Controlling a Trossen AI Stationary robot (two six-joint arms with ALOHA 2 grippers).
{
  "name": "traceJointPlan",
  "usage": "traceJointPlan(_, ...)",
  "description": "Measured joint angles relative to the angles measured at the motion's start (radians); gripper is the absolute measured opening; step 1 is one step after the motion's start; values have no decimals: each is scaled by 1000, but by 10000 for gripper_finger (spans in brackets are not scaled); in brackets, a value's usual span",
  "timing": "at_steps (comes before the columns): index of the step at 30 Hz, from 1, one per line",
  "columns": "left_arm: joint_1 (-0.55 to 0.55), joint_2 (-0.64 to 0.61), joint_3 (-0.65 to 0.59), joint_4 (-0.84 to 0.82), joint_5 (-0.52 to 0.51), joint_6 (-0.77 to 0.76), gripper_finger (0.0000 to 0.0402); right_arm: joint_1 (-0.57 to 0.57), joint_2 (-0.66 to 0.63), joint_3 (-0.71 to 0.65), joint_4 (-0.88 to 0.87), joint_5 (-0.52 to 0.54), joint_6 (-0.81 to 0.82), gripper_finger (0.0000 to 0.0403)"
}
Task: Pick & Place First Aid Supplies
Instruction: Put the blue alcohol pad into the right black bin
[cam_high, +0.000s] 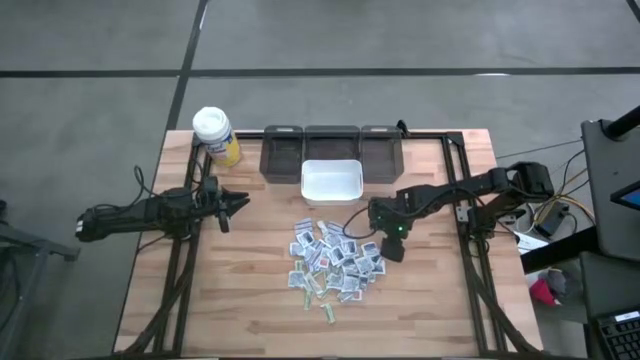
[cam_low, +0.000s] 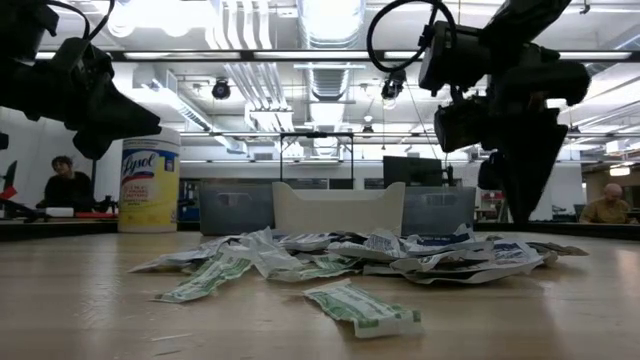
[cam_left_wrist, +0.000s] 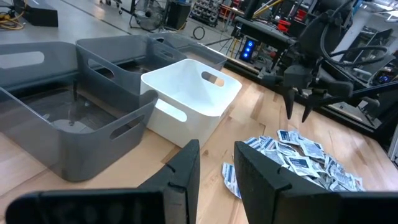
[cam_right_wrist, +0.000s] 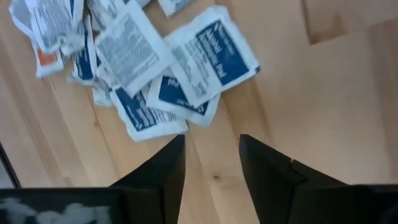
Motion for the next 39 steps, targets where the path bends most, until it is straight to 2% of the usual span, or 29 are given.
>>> traceJointPlan(10, 0, 0, 0, -5, 0, 19, 94, 29, 0, -20, 27, 90, 1, 132)
traceJointPlan(19, 0, 0, 1, -5, 0, 19, 94, 32, 2, -20, 139, 160, 45, 144)
traceJointPlan(24, 0, 0, 1, -5, 0, 18, 94, 33, 34, -20, 174, 210, 41, 144)
traceJointPlan(39, 0, 0, 1, -5, 0, 13, 94, 34, 141, -13, 201, 261, -8, 122)
